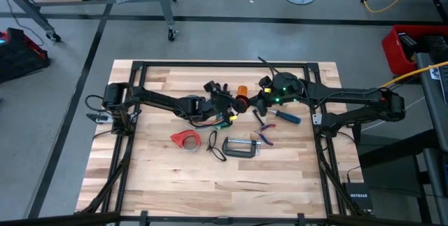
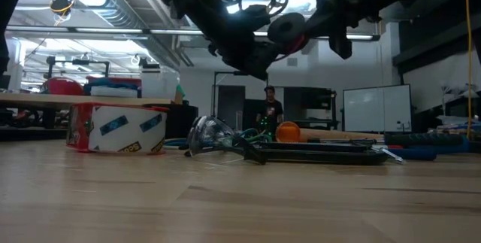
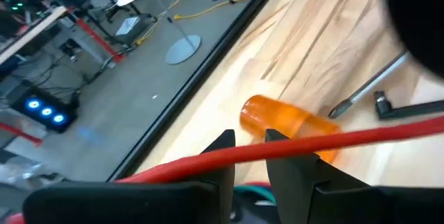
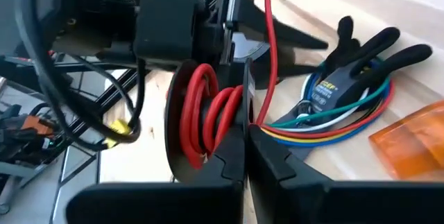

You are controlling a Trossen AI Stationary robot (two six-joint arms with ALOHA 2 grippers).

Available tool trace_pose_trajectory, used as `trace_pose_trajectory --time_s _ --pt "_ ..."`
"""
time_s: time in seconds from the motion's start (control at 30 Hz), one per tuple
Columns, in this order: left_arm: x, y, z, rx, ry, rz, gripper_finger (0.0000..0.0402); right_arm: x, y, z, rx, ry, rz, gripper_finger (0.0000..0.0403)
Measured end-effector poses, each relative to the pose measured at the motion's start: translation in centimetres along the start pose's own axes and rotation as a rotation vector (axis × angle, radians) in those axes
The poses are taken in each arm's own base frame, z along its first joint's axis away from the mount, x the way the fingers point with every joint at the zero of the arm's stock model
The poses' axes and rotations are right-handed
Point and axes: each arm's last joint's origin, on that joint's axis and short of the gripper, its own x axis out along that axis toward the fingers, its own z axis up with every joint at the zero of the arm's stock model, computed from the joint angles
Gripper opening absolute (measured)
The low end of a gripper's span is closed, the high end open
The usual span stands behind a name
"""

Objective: Coil cords
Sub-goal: Coil the red wire

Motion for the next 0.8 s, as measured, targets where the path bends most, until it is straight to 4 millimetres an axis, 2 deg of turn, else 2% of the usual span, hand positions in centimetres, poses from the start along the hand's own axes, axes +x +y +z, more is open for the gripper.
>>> trace_pose_trajectory --time_s 0.23,0.53,0.7,0.8 --pt "-1.2 1.4 0.1 0.039 0.054 0.117 0.0074 0.0 -0.1 -0.3 0.009 0.041 -0.001 0.0005" --pt "-3.5 5.0 1.0 0.062 0.101 0.314 0.0074 0.0 -0.2 -0.4 0.01 0.05 -0.006 0.0005" --pt "-5.8 7.3 1.4 0.006 0.122 0.314 0.0074 0.0 -0.2 -0.4 0.01 0.052 -0.007 0.0005" --pt "-7.3 8.6 1.0 -0.063 0.115 0.273 0.0074 0.0 -0.2 -0.5 -0.009 0.055 -0.008 0.0005"
